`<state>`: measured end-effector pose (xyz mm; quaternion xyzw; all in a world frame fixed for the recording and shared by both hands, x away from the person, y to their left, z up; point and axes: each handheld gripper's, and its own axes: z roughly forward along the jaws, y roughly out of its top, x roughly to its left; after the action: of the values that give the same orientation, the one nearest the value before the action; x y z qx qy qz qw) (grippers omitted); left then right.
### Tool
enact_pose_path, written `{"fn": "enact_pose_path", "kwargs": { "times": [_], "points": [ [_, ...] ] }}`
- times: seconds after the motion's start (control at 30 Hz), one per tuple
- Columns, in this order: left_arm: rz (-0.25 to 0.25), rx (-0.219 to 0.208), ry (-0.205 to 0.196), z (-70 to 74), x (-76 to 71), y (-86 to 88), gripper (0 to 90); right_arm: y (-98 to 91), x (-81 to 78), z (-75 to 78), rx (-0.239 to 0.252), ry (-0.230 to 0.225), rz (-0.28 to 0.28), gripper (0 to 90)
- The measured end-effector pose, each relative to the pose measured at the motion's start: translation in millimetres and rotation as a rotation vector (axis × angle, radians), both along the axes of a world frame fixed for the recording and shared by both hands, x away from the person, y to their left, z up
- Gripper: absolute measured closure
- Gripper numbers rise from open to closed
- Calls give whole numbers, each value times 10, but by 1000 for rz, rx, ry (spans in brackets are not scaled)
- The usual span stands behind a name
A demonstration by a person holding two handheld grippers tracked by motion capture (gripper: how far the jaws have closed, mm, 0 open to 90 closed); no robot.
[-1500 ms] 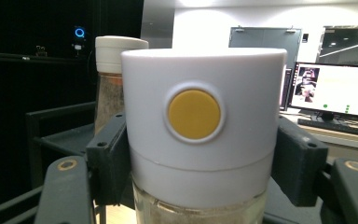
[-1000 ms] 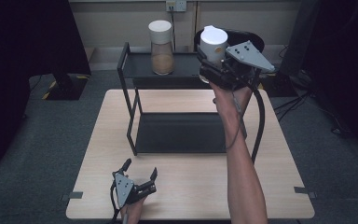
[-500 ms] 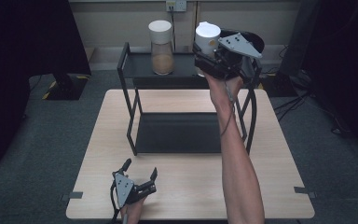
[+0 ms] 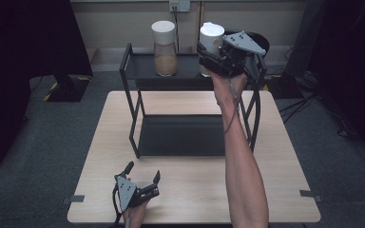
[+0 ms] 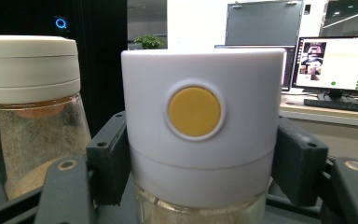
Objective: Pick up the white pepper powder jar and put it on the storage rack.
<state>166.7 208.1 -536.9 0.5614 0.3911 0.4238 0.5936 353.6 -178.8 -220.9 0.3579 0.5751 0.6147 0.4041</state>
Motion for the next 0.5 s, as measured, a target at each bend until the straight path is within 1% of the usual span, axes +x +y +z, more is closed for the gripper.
{"fn": "enact_pose_path", "kwargs": {
  "times": [0.5],
  "points": [
    [1, 0, 0, 0, 0, -1, 24, -39, 30, -20, 14, 0, 18, 301]
  ]
}}
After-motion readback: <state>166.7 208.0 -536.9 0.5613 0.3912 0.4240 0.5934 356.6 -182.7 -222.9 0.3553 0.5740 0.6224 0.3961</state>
